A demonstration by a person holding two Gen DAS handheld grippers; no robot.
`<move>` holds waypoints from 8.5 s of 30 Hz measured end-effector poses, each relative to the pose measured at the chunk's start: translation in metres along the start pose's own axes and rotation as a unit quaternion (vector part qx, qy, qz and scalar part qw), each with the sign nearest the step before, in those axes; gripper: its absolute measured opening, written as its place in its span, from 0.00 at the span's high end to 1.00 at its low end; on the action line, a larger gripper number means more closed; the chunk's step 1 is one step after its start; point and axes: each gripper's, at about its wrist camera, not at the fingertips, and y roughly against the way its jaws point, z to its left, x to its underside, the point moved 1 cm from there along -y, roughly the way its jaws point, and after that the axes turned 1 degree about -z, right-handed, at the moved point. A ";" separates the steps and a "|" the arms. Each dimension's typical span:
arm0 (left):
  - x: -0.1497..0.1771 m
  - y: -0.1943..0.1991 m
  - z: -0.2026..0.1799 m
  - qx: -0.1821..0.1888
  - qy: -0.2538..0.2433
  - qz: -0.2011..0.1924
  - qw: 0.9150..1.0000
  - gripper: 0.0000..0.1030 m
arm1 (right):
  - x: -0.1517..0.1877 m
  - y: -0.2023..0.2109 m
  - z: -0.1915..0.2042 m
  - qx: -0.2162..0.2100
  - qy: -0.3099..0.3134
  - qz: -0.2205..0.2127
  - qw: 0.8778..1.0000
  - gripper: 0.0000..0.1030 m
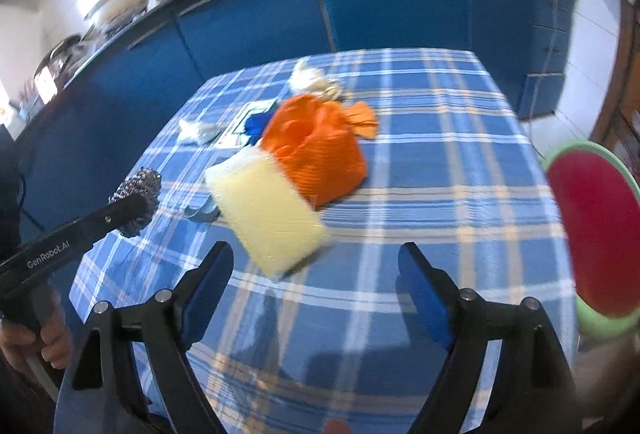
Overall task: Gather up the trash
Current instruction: 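Grasp the steel wool with the left tool while the right grasps the yellow sponge, then carry the steel wool and yellow sponge over the red bucket, then open both tools to drop the steel wool and sponge in, then move both tools back over the table, then grasp the white plastic bag with the left tool while the right grasps the orange mesh bag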
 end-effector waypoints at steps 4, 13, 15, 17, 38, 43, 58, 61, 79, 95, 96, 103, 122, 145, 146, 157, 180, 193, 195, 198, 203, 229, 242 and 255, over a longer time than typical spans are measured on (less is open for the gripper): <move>0.000 -0.004 0.007 -0.002 0.006 0.001 1.000 0.62 | -0.003 -0.016 0.012 0.001 0.019 0.013 1.000 0.18; 0.001 -0.008 0.016 -0.003 0.015 0.004 1.000 0.62 | -0.004 -0.046 0.024 0.005 0.043 0.037 0.998 0.22; 0.001 -0.008 0.017 -0.003 0.016 0.003 1.000 0.62 | -0.004 -0.051 0.025 0.000 0.043 0.043 0.998 0.30; 0.001 -0.008 0.017 -0.003 0.016 0.003 1.000 0.62 | -0.002 -0.055 0.027 -0.001 0.045 0.049 0.998 0.32; -0.001 0.006 0.003 0.001 0.002 -0.009 1.000 0.62 | 0.003 -0.012 0.034 -0.033 0.041 -0.002 0.999 0.53; -0.003 0.012 -0.003 0.005 -0.003 -0.015 1.000 0.62 | 0.004 0.007 0.037 -0.045 0.040 -0.022 0.998 0.53; -0.013 0.031 -0.029 0.022 -0.024 -0.032 0.999 0.62 | -0.006 0.064 0.030 -0.056 0.023 -0.089 0.994 0.53; -0.017 0.035 -0.039 0.030 -0.034 -0.036 0.998 0.62 | -0.008 0.073 0.025 -0.051 0.019 -0.100 0.993 0.53; -0.035 0.040 -0.123 0.080 -0.114 -0.048 0.989 0.62 | -0.012 0.111 -0.031 0.002 -0.039 -0.142 0.989 0.53; -0.037 0.019 -0.224 0.148 -0.181 -0.033 0.972 0.62 | 0.003 0.144 -0.115 0.085 -0.129 -0.158 0.975 0.53; -0.037 0.017 -0.229 0.151 -0.183 -0.031 0.971 0.62 | 0.004 0.145 -0.121 0.089 -0.135 -0.158 0.974 0.53; -0.028 -0.004 -0.271 0.180 -0.211 -0.013 0.961 0.62 | 0.010 0.145 -0.157 0.115 -0.165 -0.148 0.968 0.52; 0.005 -0.085 -0.343 0.202 -0.252 0.067 0.944 0.62 | 0.035 0.115 -0.239 0.180 -0.231 -0.100 0.951 0.52; 0.020 -0.107 -0.371 0.194 -0.278 0.072 0.938 0.40 | 0.060 0.102 -0.289 0.194 -0.272 -0.072 0.940 0.37; 0.020 -0.107 -0.370 0.193 -0.277 0.071 0.939 0.39 | 0.060 0.102 -0.290 0.193 -0.274 -0.074 0.939 0.37; 0.014 -0.100 -0.359 0.188 -0.256 0.066 0.946 0.39 | 0.062 0.120 -0.290 0.196 -0.281 -0.094 0.935 0.36; -0.018 -0.062 -0.294 0.143 -0.198 0.026 0.969 0.39 | 0.033 0.125 -0.233 0.167 -0.221 -0.114 0.954 0.36; -0.037 -0.039 -0.232 0.098 -0.160 -0.001 0.982 0.39 | 0.010 0.105 -0.180 0.143 -0.162 -0.101 0.971 0.36; -0.040 -0.035 -0.221 0.089 -0.154 -0.005 0.984 0.39 | 0.006 0.101 -0.170 0.135 -0.153 -0.099 0.974 0.36; -0.044 -0.030 -0.201 0.073 -0.142 -0.011 0.987 0.38 | 0.000 0.093 -0.154 0.121 -0.138 -0.097 0.978 0.36; -0.051 -0.023 -0.162 0.045 -0.117 -0.019 0.992 0.39 | -0.011 0.077 -0.124 0.100 -0.111 -0.090 0.985 0.36; -0.077 -0.031 -0.009 -0.073 -0.043 -0.024 0.996 0.38 | -0.046 -0.002 -0.035 0.021 -0.045 -0.058 0.997 0.26; -0.092 -0.081 0.041 -0.057 -0.010 0.006 0.998 0.38 | -0.046 -0.046 -0.012 0.041 -0.043 -0.023 0.998 0.26; -0.092 -0.121 0.066 -0.007 0.040 0.045 0.998 0.38 | -0.053 -0.077 -0.005 0.071 -0.057 -0.002 0.996 0.26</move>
